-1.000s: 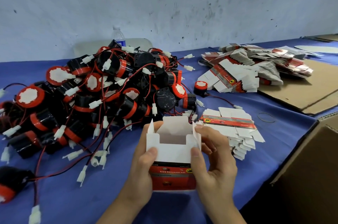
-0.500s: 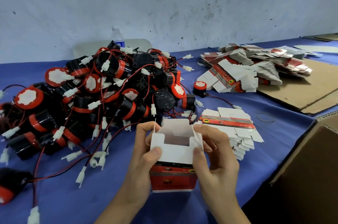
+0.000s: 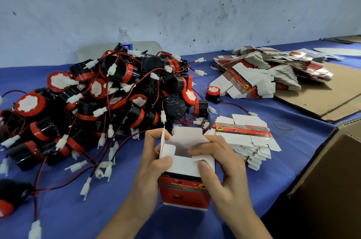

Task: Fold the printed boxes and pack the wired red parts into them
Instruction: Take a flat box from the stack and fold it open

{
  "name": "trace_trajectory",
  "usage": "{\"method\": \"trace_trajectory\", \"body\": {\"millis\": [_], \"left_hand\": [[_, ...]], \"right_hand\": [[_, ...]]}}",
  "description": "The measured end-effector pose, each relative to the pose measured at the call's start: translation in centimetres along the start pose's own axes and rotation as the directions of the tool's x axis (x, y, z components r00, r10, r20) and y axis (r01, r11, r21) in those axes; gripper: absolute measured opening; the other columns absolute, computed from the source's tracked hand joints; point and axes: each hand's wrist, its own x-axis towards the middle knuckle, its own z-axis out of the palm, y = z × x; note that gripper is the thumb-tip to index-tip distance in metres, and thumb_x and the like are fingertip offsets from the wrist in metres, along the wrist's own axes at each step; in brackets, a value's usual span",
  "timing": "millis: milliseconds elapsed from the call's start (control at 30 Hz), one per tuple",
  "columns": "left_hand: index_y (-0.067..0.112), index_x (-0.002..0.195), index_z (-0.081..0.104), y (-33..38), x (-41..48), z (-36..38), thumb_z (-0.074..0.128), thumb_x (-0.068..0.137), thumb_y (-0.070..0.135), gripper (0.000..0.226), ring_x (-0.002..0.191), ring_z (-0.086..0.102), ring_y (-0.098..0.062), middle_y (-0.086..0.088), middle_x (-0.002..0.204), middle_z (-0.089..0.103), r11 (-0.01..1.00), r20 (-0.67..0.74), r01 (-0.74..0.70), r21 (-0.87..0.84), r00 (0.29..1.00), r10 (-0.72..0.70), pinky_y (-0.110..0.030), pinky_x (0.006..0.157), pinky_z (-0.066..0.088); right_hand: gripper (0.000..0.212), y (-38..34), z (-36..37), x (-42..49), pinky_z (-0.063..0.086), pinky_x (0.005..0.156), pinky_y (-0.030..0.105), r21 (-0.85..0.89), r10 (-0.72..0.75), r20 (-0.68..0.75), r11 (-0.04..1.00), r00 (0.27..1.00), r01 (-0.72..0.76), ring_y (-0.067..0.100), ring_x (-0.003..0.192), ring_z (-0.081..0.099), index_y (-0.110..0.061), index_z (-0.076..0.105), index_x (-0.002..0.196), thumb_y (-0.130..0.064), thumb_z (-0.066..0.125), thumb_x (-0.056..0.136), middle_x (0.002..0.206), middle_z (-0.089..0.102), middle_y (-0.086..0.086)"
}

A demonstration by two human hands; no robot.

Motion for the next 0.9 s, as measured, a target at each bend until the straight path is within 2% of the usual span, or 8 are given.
{"method": "trace_trajectory", "body": {"millis": [133,200,267,367,533,700,800,900], "left_hand": [[0.039,0.112,0.051,-0.1,0.1,0.3,0.049,0.076,0.036,0.036,0.074,0.063,-0.009,0.011,0.096,0.066,0.977,-0.046,-0.051,0.205,0.997,0.061,-0.027,0.059,0.053],[0.047,0.122,0.051,-0.1,0.3,0.2,0.043,0.084,0.044,0.039,0.084,0.066,-0.011,0.011,0.107,0.067,0.894,-0.067,-0.12,0.431,0.984,0.164,-0.032,0.067,0.055],[0.04,0.134,0.051,-0.3,0.5,0.0,0.036,0.094,0.054,0.045,0.102,0.065,-0.017,0.01,0.118,0.065,0.806,-0.035,-0.181,0.564,0.97,0.242,-0.034,0.081,0.054],[0.031,0.131,0.057,-0.5,0.5,0.0,0.031,0.095,0.064,0.055,0.115,0.06,-0.014,0.011,0.126,0.06,0.695,0.043,-0.286,0.66,0.937,0.346,-0.022,0.087,0.049],[0.027,0.103,0.068,-0.7,0.5,0.2,0.04,0.093,0.064,0.048,0.11,0.063,-0.016,0.01,0.119,0.063,0.712,-0.008,-0.276,0.645,0.93,0.368,-0.028,0.08,0.053],[0.026,0.094,0.07,-0.6,0.4,0.4,0.042,0.09,0.066,0.05,0.107,0.065,-0.012,0.012,0.123,0.063,0.732,-0.032,-0.251,0.633,0.937,0.349,-0.028,0.075,0.053],[0.033,0.092,0.06,-0.7,0.4,0.6,0.049,0.085,0.069,0.038,0.095,0.068,-0.01,0.014,0.128,0.061,0.771,-0.044,-0.243,0.589,0.943,0.331,-0.026,0.068,0.053],[0.039,0.091,0.04,-0.9,0.3,0.6,0.061,0.072,0.076,0.046,0.064,0.064,-0.027,0.017,0.12,0.066,0.879,-0.137,-0.151,0.452,0.962,0.235,-0.04,0.05,0.048]], "right_hand": [[0.023,-0.1,0.4,-0.1,0.045,0.076,0.018,-0.017,0.039,-0.026,0.999,0.999,-0.04,0.012,0.092,0.062,-0.009,0.068,0.079,-0.022,0.049,0.085,0.092,0.065,-0.005],[0.029,0.0,0.5,-0.1,0.045,0.071,0.018,-0.012,0.068,-0.065,0.998,0.996,-0.069,0.012,0.086,0.063,-0.008,0.068,0.075,-0.025,0.048,0.087,0.087,0.066,-0.007],[0.035,0.1,0.6,-0.1,0.045,0.069,0.02,0.006,0.088,-0.108,0.996,0.99,-0.088,0.013,0.083,0.063,-0.008,0.069,0.073,-0.028,0.046,0.089,0.084,0.066,-0.007],[0.041,0.4,0.7,-0.3,0.047,0.07,0.019,0.188,0.233,-0.161,0.961,0.959,-0.202,0.014,0.085,0.065,-0.012,0.074,0.074,-0.023,0.039,0.091,0.087,0.07,-0.002],[0.032,0.3,0.6,0.0,0.048,0.08,0.025,0.314,0.315,-0.041,0.905,0.948,-0.287,0.017,0.095,0.064,-0.019,0.075,0.091,-0.017,0.044,0.089,0.099,0.07,-0.001],[0.057,0.3,-0.2,0.4,0.05,0.069,0.018,0.47,0.296,0.103,0.827,0.95,-0.309,0.011,0.089,0.064,-0.04,0.063,0.118,-0.001,0.042,0.083,0.104,0.07,-0.001],[0.039,0.4,-0.8,0.8,0.049,0.079,0.018,0.381,0.24,0.086,0.889,0.967,-0.254,0.014,0.098,0.065,-0.025,0.074,0.095,-0.001,0.044,0.085,0.101,0.072,0.0],[0.02,0.2,-0.8,0.8,0.05,0.079,0.027,0.379,0.259,0.113,0.881,0.959,-0.283,0.02,0.102,0.063,-0.01,0.071,0.075,-0.012,0.052,0.081,0.1,0.071,0.007]]}}
